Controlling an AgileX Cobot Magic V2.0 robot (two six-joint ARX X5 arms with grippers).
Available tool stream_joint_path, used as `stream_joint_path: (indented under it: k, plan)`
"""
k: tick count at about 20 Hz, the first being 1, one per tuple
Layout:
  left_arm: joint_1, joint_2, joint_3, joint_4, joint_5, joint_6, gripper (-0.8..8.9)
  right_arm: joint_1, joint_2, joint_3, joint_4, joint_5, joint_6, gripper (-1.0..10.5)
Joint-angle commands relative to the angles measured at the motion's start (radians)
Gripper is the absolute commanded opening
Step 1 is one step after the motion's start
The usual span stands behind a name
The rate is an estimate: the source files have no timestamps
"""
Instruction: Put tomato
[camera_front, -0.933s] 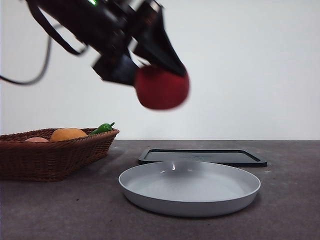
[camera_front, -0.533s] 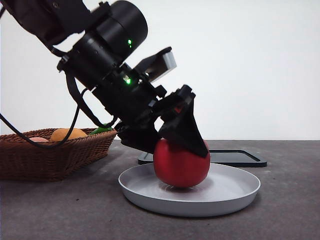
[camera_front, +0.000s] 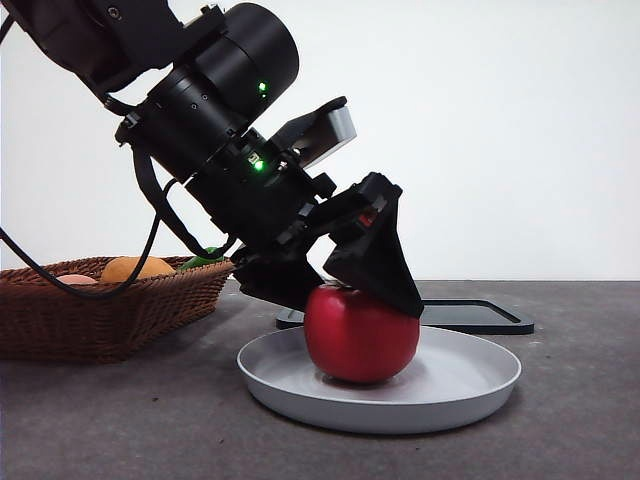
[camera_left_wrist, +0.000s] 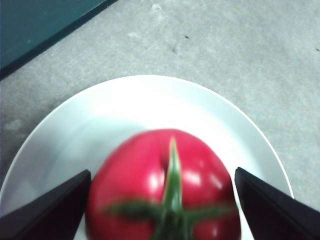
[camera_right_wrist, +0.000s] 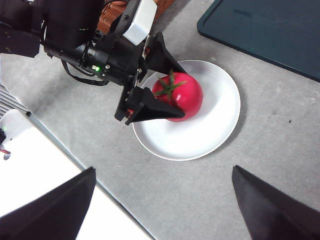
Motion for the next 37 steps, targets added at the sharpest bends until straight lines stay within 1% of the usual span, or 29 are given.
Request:
stream_joint_path:
  k: [1, 6, 11, 14, 18, 20, 24, 26, 29, 31, 34, 37]
  plan:
    - [-0.01, 0.016, 0.02, 0.014, 0.001, -0.032, 4.7, 0.005, 0.008, 0.02, 0.002, 0.0, 0.003, 4.3]
    - [-0.006, -0.02, 0.022, 0.014, 0.001, -0.047, 4.69, 0.005, 0.008, 0.02, -0.006, 0.0, 0.002, 4.3]
    - [0.021, -0.129, 0.022, 0.002, 0.001, -0.047, 4.69, 0.005, 0.008, 0.02, -0.006, 0.0, 0.002, 4.3]
    - [0.048, -0.22, 0.022, -0.042, 0.001, -0.047, 4.69, 0.005, 0.008, 0.02, -0.005, 0.0, 0.002, 4.3]
    - [0.103, -0.369, 0.022, -0.14, 0.001, -0.05, 4.69, 0.005, 0.008, 0.02, 0.006, 0.0, 0.002, 4.3]
    - [0.141, -0.448, 0.022, -0.203, 0.001, -0.05, 4.69, 0.005, 0.008, 0.02, 0.016, 0.0, 0.002, 4.3]
    - [0.245, -0.604, 0.022, -0.377, 0.002, -0.048, 4.69, 0.005, 0.008, 0.02, 0.026, 0.0, 0.002, 4.3]
    - [0.301, -0.673, 0.022, -0.478, 0.021, -0.02, 4.69, 0.005, 0.009, 0.02, 0.028, 0.001, 0.001, 4.3]
    - [0.376, -0.758, 0.022, -0.631, 0.096, 0.027, 4.69, 0.005, 0.009, 0.02, 0.04, 0.001, 0.001, 4.3]
    - [0.403, -0.808, 0.022, -0.745, 0.128, 0.06, 4.69, 0.005, 0.015, 0.02, 0.045, 0.0, 0.001, 4.3]
    - [0.406, -0.861, 0.022, -0.903, 0.201, 0.095, 4.68, 0.005, 0.036, 0.02, 0.049, 0.001, -0.002, 4.3]
    - [0.402, -0.892, 0.022, -0.999, 0.278, 0.113, 4.68, 0.005, 0.069, 0.02, 0.056, 0.0, -0.002, 4.3]
